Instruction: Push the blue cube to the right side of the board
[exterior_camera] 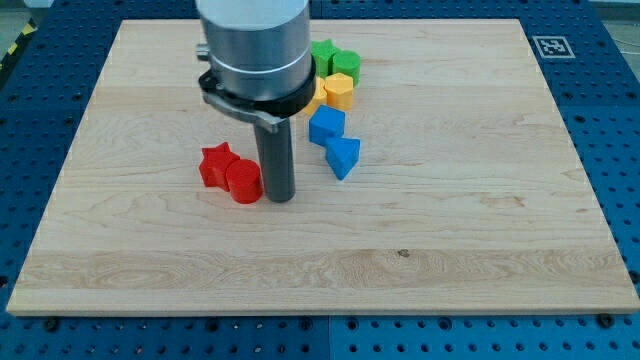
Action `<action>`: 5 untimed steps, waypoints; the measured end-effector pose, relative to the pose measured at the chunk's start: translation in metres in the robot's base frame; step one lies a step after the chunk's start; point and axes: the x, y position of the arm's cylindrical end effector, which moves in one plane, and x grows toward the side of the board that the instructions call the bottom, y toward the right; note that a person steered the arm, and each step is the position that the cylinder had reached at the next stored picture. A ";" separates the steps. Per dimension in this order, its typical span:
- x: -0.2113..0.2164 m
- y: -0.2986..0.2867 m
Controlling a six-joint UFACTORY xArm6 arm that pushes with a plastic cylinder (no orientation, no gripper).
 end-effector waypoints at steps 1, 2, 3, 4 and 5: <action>-0.010 0.001; -0.031 -0.003; -0.063 -0.002; -0.083 -0.002; -0.093 -0.002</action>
